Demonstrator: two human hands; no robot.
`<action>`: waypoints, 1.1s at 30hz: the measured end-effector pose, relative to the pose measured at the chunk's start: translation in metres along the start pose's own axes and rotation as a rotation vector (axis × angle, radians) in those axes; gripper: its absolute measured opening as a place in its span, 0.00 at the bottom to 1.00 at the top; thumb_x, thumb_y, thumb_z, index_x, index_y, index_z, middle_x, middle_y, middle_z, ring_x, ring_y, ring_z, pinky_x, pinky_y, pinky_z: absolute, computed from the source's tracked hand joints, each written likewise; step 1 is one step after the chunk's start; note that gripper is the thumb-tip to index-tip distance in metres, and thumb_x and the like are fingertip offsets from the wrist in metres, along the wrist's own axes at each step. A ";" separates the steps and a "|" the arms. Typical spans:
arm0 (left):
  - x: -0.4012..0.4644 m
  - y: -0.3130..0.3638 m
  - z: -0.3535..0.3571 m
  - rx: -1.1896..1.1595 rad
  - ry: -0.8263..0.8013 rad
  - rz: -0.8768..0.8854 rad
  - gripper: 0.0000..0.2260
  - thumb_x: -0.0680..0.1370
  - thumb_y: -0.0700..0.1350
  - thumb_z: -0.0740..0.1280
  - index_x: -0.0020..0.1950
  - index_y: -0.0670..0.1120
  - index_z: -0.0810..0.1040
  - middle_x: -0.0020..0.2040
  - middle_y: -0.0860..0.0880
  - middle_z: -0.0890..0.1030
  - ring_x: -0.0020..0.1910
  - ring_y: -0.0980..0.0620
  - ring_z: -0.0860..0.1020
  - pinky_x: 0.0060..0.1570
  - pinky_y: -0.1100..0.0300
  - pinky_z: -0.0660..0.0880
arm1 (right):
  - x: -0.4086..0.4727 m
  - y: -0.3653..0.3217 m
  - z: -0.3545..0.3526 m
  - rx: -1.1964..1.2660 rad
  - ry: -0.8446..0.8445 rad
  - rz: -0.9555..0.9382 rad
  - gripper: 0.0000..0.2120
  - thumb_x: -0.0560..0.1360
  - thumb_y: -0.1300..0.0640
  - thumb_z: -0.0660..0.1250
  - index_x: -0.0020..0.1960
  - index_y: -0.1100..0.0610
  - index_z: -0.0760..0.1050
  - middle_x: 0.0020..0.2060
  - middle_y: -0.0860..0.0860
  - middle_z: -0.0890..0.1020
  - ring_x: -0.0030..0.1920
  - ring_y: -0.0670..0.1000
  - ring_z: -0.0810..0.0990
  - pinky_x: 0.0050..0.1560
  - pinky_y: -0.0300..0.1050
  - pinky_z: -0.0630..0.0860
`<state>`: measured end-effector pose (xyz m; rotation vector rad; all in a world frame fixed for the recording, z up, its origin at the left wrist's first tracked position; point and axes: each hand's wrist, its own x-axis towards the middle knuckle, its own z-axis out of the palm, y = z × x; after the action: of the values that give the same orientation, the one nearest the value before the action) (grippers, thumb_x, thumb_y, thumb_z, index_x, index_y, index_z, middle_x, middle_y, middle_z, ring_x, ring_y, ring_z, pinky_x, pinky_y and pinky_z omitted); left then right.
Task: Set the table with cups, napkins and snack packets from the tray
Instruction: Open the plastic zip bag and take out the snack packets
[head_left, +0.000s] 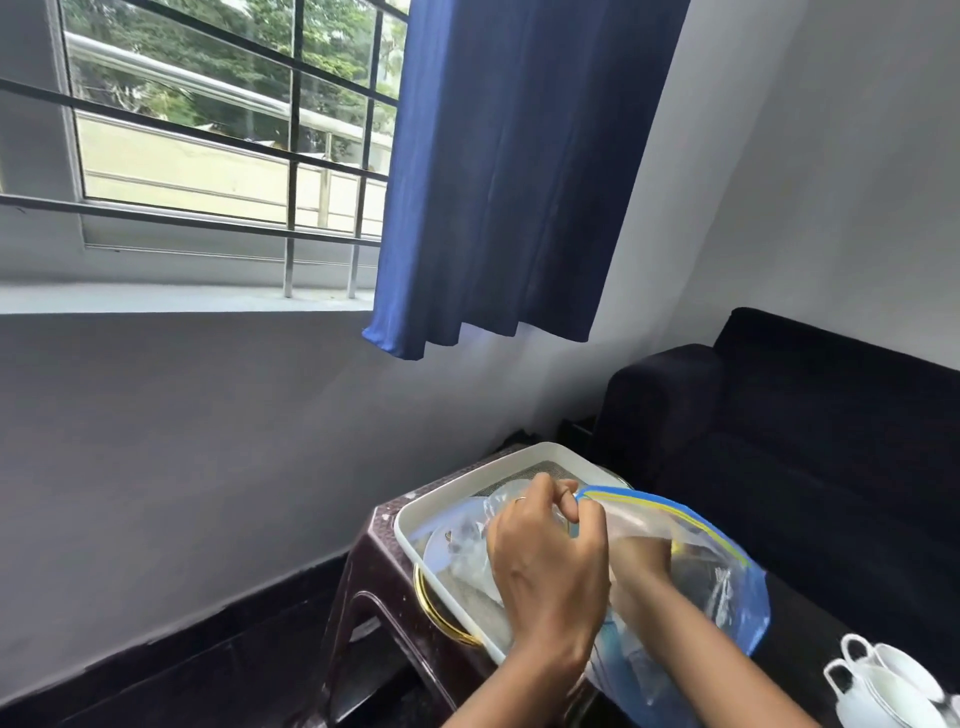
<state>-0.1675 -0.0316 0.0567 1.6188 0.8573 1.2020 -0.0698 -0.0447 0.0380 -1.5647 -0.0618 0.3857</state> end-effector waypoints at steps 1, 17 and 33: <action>0.000 0.000 0.000 -0.002 0.007 0.002 0.11 0.71 0.46 0.63 0.31 0.52 0.63 0.40 0.58 0.81 0.44 0.56 0.77 0.50 0.55 0.71 | 0.000 0.000 -0.005 0.029 0.025 -0.025 0.08 0.74 0.71 0.61 0.42 0.61 0.74 0.38 0.57 0.77 0.36 0.53 0.75 0.27 0.39 0.74; 0.021 -0.007 -0.005 -0.064 0.147 -0.129 0.12 0.74 0.46 0.64 0.33 0.48 0.65 0.31 0.52 0.76 0.36 0.53 0.76 0.34 0.60 0.67 | -0.094 -0.038 -0.112 0.185 -0.041 -0.331 0.02 0.71 0.65 0.68 0.42 0.64 0.79 0.32 0.54 0.85 0.32 0.44 0.83 0.31 0.43 0.82; 0.079 -0.006 -0.056 -0.289 0.578 -0.272 0.12 0.74 0.47 0.62 0.32 0.50 0.63 0.27 0.54 0.67 0.27 0.55 0.67 0.35 0.59 0.63 | -0.062 -0.063 -0.136 0.208 0.086 -0.477 0.01 0.72 0.63 0.70 0.41 0.59 0.80 0.33 0.50 0.86 0.33 0.45 0.84 0.37 0.40 0.81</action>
<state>-0.1996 0.0563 0.0820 0.8934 1.1534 1.5369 -0.0774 -0.1895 0.1099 -1.3077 -0.3127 -0.0508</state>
